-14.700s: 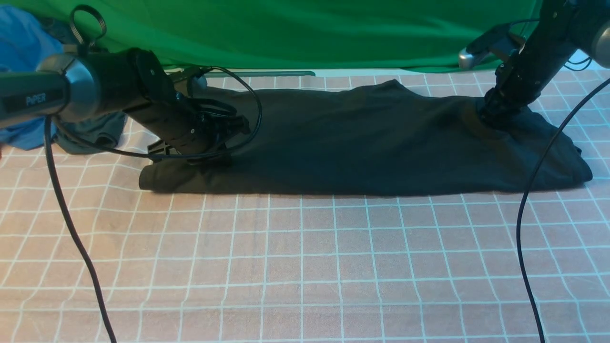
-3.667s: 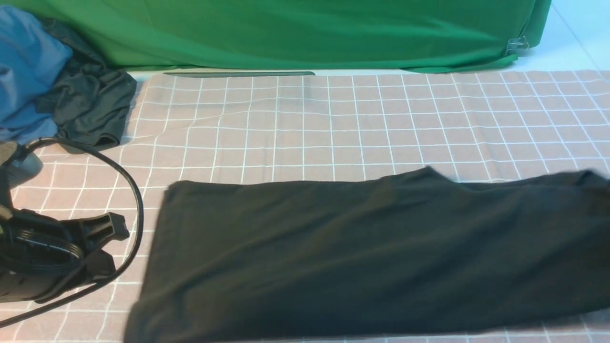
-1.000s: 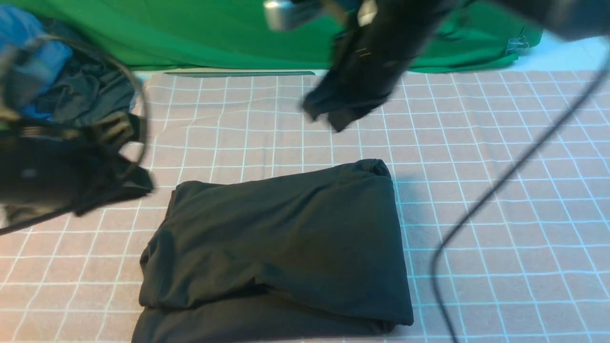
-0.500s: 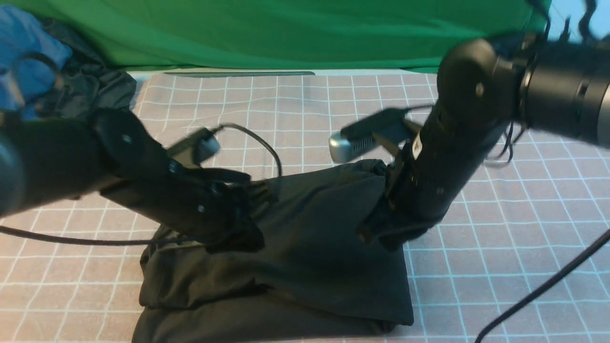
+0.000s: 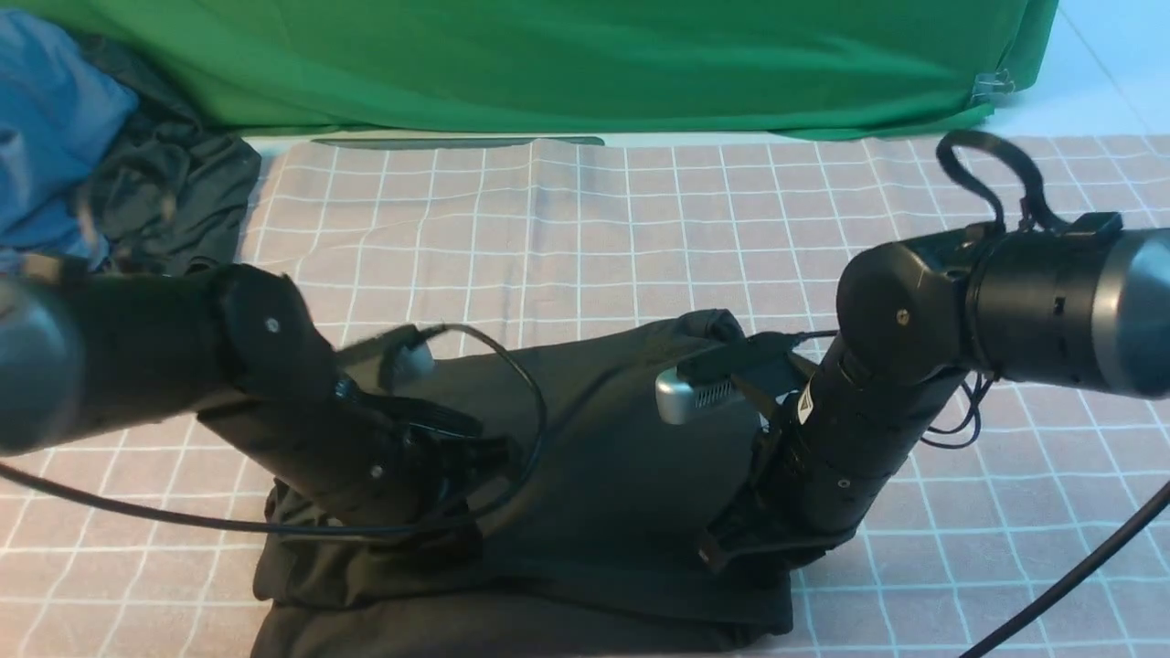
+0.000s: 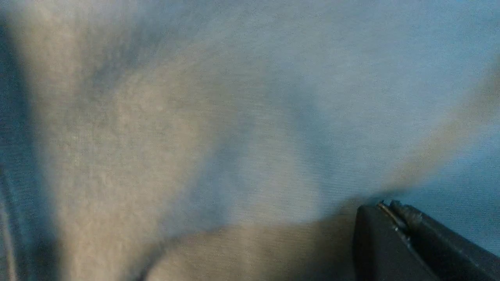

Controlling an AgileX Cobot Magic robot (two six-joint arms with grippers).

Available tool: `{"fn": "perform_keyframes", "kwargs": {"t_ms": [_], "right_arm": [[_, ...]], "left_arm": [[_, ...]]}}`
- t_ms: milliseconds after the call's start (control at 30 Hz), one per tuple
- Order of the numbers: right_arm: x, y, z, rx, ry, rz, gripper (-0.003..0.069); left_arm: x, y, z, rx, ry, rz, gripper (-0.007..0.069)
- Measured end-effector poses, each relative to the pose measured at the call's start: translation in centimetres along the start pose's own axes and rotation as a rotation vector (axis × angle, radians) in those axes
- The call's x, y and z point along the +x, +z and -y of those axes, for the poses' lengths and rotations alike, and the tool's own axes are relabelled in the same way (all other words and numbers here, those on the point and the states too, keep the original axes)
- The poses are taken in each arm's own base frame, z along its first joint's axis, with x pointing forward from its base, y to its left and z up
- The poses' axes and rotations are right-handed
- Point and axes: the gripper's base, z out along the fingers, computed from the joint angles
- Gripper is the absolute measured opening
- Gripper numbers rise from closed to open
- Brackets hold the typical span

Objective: Fold a long-sleeved shirt over a pink coffee tablecloth.

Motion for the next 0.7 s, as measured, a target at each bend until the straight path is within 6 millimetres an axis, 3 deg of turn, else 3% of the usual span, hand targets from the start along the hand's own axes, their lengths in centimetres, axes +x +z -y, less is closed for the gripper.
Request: {"fn": "perform_keyframes", "kwargs": {"t_ms": [133,233,367,500,600,700], "right_arm": [[-0.8,-1.9,-0.7,-0.028,0.004,0.076,0.0034],[-1.0,-2.6,-1.0,-0.048,0.012,0.108,0.0034],[-0.6,-1.1,-0.6,-0.047,0.027,0.055,0.0034],[0.5,1.4,0.0,-0.033,0.047,-0.042,0.0034],[0.6,1.5,0.0,-0.032,0.047,-0.045,0.0035],[0.5,0.5,-0.2,-0.033,0.032,-0.038,0.0035]], "left_arm": [[-0.1,-2.3,1.0,0.062,-0.001,0.067,0.0013],[0.0,-2.7,1.3,0.084,-0.008,0.072,0.0013],[0.8,-1.3,1.1,0.065,-0.013,0.027,0.0013],[2.4,1.1,-0.6,0.006,-0.057,-0.058,0.0013],[2.8,1.5,-1.1,-0.006,-0.067,-0.06,0.0013],[2.8,0.4,-0.8,-0.002,-0.034,-0.032,0.0013]]}}
